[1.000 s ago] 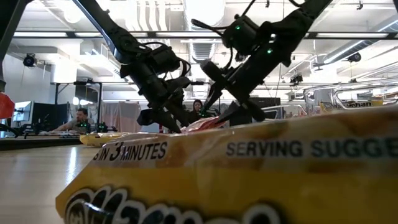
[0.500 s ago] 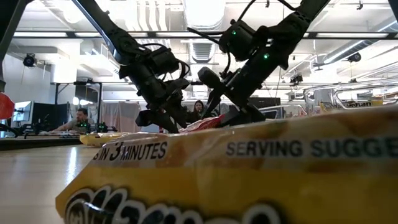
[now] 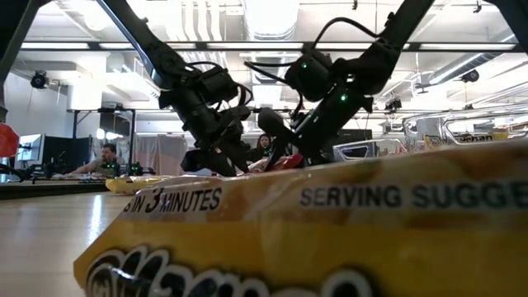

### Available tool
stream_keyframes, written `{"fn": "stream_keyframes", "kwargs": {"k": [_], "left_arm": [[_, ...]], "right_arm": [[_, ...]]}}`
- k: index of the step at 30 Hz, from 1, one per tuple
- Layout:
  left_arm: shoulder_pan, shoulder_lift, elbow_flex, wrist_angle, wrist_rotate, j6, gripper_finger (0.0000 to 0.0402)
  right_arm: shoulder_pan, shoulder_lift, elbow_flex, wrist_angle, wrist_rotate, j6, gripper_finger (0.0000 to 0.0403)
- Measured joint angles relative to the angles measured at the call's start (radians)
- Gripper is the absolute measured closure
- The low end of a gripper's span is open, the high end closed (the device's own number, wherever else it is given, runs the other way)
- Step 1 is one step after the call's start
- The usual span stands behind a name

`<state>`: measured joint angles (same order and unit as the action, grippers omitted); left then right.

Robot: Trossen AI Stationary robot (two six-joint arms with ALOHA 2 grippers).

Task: Sort Maruchan noodles
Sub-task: Put the orange noodle pack into the top transparent bin

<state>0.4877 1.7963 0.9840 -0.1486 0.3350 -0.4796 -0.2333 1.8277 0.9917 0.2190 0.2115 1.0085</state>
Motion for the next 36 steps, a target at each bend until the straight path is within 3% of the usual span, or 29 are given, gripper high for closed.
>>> {"fn": "stream_keyframes", "kwargs": {"k": [15, 21, 26, 30, 36], "left_arm": [[0.000, 0.019, -0.003, -0.008, 0.016, 0.004, 0.0256], [0.001, 0.019, -0.003, -0.008, 0.033, 0.004, 0.0256], [0.001, 0.009, -0.005, -0.023, 0.147, 0.010, 0.0256], [-0.001, -0.054, -0.005, -0.042, 0.229, 0.047, 0.0256], [0.015, -0.177, -0.005, -0.096, 0.220, 0.101, 0.0256]], "right_arm": [[0.001, 0.029, 0.013, 0.078, -0.010, -0.077, 0.0217], [0.000, 0.029, 0.014, 0.078, -0.009, -0.093, 0.0252], [0.001, 0.028, 0.014, 0.078, -0.036, -0.110, 0.0287], [0.001, 0.013, 0.015, 0.076, -0.061, -0.141, 0.0311], [-0.001, -0.036, 0.015, 0.023, -0.062, -0.193, 0.0337]]}}
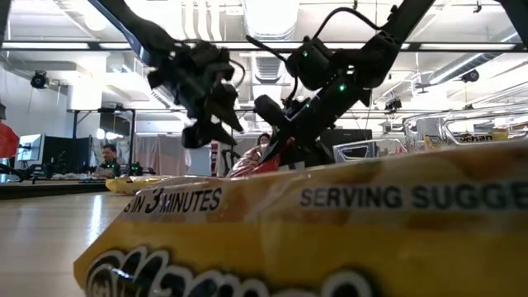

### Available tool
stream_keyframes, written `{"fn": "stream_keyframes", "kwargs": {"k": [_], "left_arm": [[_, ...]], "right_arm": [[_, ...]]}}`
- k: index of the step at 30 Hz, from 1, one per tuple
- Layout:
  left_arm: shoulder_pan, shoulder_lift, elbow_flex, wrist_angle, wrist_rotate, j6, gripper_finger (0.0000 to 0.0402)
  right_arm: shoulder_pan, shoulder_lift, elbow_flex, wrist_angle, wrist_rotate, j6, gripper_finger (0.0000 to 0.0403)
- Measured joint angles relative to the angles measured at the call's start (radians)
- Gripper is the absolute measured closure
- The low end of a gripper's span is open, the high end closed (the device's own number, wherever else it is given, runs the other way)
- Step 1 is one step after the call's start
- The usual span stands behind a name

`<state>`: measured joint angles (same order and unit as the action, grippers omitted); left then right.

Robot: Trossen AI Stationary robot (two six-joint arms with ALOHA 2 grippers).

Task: Sort Maruchan noodles
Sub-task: Put the orange noodle pack into the top transparent bin

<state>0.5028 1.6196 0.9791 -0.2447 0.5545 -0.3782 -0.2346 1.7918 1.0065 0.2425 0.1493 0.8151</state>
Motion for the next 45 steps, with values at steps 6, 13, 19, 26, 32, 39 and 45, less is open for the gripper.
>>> {"fn": "stream_keyframes", "kwargs": {"k": [6, 13, 19, 26, 32, 39, 45], "left_arm": [[0.013, -0.095, 0.000, -0.029, -0.083, 0.001, 0.0256], [0.015, -0.168, 0.000, -0.043, -0.127, 0.004, 0.0256], [0.018, -0.182, 0.000, -0.049, -0.148, 0.020, 0.0256], [0.019, -0.182, 0.000, -0.045, -0.153, 0.030, 0.0256], [0.022, -0.182, 0.000, -0.038, -0.153, 0.047, 0.0256], [0.023, -0.182, 0.000, -0.039, -0.153, 0.052, 0.0256], [0.028, -0.182, 0.000, -0.039, -0.153, 0.061, 0.0256]], "right_arm": [[-0.004, -0.046, 0.000, -0.038, -0.012, -0.019, 0.0343], [-0.030, -0.180, 0.000, -0.177, -0.081, -0.099, 0.0344], [-0.090, -0.333, 0.041, -0.464, -0.080, -0.191, 0.0344], [-0.195, -0.458, 0.176, -0.821, -0.077, -0.304, 0.0344], [-0.297, -0.497, 0.292, -1.066, -0.071, -0.375, 0.0344], [-0.430, -0.475, 0.376, -1.318, -0.050, -0.449, 0.0344], [-0.540, -0.436, 0.399, -1.513, 0.026, -0.569, 0.0344]]}}
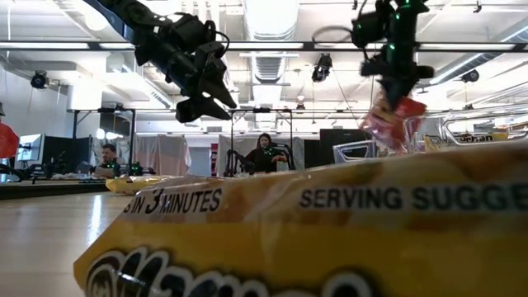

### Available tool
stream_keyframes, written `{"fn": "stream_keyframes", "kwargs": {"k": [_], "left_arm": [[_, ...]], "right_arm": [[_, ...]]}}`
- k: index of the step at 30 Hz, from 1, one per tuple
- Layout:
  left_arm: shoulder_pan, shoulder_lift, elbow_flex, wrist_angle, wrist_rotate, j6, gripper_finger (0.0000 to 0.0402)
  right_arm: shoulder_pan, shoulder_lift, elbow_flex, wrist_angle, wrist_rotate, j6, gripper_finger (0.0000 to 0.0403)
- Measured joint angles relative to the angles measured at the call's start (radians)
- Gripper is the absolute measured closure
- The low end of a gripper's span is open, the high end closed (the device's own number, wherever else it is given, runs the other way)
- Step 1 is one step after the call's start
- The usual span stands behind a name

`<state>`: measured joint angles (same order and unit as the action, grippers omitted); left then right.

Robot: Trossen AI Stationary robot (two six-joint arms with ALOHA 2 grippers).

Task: Sort Maruchan noodles
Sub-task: Put the orange noodle pack into the top transparent bin

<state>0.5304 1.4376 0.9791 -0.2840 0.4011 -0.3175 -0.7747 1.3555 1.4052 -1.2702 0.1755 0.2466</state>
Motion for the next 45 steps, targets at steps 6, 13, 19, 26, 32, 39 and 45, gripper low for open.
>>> {"fn": "stream_keyframes", "kwargs": {"k": [6, 13, 19, 26, 32, 39, 45], "left_arm": [[0.010, 0.000, 0.000, 0.000, -0.003, 0.018, 0.0256], [0.022, 0.001, 0.000, 0.000, -0.037, 0.031, 0.0256], [0.030, 0.001, 0.000, 0.000, -0.047, 0.044, 0.0256], [0.037, 0.001, 0.000, -0.002, -0.051, 0.044, 0.0256], [0.037, 0.001, 0.000, -0.002, -0.051, 0.044, 0.0256], [0.037, 0.001, 0.000, -0.007, -0.051, 0.043, 0.0256], [0.037, 0.001, 0.000, -0.022, -0.051, 0.043, 0.0256]], "right_arm": [[-0.106, 0.028, -0.017, -0.075, 0.071, -0.119, 0.0344], [-0.162, 0.097, -0.029, -0.044, 0.072, -0.178, 0.0344], [-0.162, 0.183, -0.031, -0.046, 0.071, -0.236, 0.0344], [-0.162, 0.251, -0.031, -0.059, 0.058, -0.302, 0.0344], [-0.162, 0.288, -0.031, -0.050, 0.057, -0.316, 0.0344], [-0.162, 0.315, -0.032, -0.021, 0.060, -0.318, 0.0308], [-0.161, 0.299, -0.032, -0.010, 0.288, -0.268, 0.0268]]}}
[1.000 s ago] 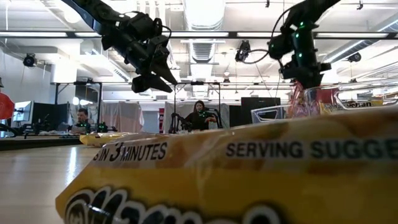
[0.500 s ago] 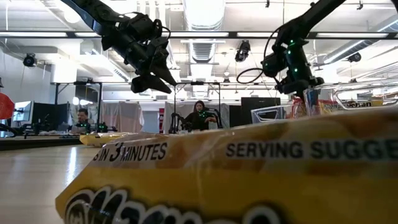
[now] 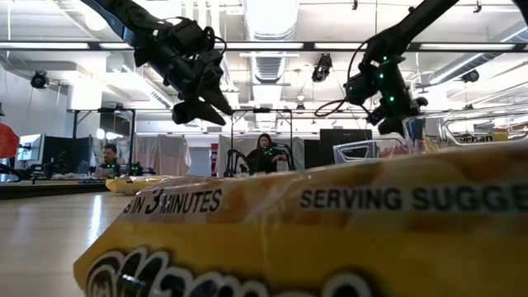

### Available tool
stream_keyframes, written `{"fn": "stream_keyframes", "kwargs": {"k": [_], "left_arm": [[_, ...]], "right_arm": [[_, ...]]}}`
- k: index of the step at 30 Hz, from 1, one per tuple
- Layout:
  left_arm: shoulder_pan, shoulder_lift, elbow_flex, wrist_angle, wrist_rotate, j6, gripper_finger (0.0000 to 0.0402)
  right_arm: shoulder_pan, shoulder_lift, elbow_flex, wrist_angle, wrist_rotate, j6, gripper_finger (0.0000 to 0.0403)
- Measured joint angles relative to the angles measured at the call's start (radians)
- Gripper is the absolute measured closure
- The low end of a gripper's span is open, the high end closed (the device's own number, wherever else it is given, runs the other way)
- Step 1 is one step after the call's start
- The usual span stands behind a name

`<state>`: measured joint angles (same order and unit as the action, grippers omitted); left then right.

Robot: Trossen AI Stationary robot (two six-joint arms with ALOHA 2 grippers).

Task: Sort Maruchan noodles
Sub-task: Put the orange noodle pack into the top transparent bin, then put the blue noodle pack into the bottom transparent bin

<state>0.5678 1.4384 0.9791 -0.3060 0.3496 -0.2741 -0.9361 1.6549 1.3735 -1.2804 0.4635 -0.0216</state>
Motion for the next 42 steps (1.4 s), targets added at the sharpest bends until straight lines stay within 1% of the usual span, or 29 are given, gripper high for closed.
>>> {"fn": "stream_keyframes", "kwargs": {"k": [2, 3, 8, 10, 11, 12, 14, 16, 17, 18, 20, 24, 27, 33, 40, 42], "left_arm": [[0.000, 0.000, 0.000, -0.003, 0.000, 0.000, 0.0256], [0.000, 0.000, 0.000, -0.004, 0.000, 0.000, 0.0256], [0.000, 0.000, 0.000, -0.006, 0.000, 0.000, 0.0256], [0.000, 0.000, 0.000, -0.006, 0.000, 0.005, 0.0256], [0.000, 0.000, 0.000, -0.006, 0.000, 0.007, 0.0256], [0.000, 0.000, 0.000, -0.006, 0.000, 0.009, 0.0256], [0.000, 0.003, 0.000, -0.005, 0.000, 0.009, 0.0256], [0.000, 0.011, -0.006, -0.005, 0.000, 0.003, 0.0256], [0.000, 0.016, -0.009, -0.008, 0.001, -0.001, 0.0256], [0.000, 0.022, -0.013, -0.007, 0.003, -0.007, 0.0256], [0.000, 0.033, -0.021, -0.006, 0.009, -0.026, 0.0256], [-0.002, 0.043, -0.052, -0.005, 0.035, -0.068, 0.0256], [-0.010, 0.042, -0.075, -0.005, 0.057, -0.099, 0.0256], [-0.050, 0.039, -0.101, -0.003, 0.080, -0.146, 0.0256], [-0.174, 0.039, -0.125, 0.054, 0.080, -0.242, 0.0256], [-0.219, 0.039, -0.126, 0.092, 0.057, -0.287, 0.0256]], "right_arm": [[-0.001, -0.019, 0.000, 0.000, 0.059, 0.002, 0.0264], [-0.002, -0.030, 0.000, 0.001, 0.063, 0.001, 0.0264], [0.002, -0.109, 0.000, 0.007, 0.053, 0.019, 0.0268], [0.002, -0.148, 0.000, 0.015, 0.005, 0.052, 0.0271], [0.002, -0.169, 0.000, 0.028, -0.046, 0.069, 0.0273], [0.001, -0.190, 0.000, 0.048, -0.119, 0.092, 0.0274], [0.002, -0.234, 0.000, 0.115, -0.307, 0.148, 0.0277], [0.010, -0.276, -0.003, 0.218, -0.498, 0.215, 0.0279], [0.021, -0.293, -0.005, 0.275, -0.574, 0.247, 0.0280], [0.036, -0.310, -0.007, 0.330, -0.634, 0.278, 0.0280], [0.082, -0.338, -0.010, 0.430, -0.694, 0.333, 0.0280], [0.208, -0.361, -0.011, 0.533, -0.706, 0.390, 0.0281], [0.307, -0.349, -0.012, 0.545, -0.699, 0.405, 0.0282], [0.483, -0.281, -0.013, 0.557, -0.670, 0.424, 0.0283], [0.640, -0.192, -0.021, 0.552, -0.670, 0.423, 0.0284], [0.669, -0.164, -0.022, 0.533, -0.669, 0.423, 0.0284]]}}
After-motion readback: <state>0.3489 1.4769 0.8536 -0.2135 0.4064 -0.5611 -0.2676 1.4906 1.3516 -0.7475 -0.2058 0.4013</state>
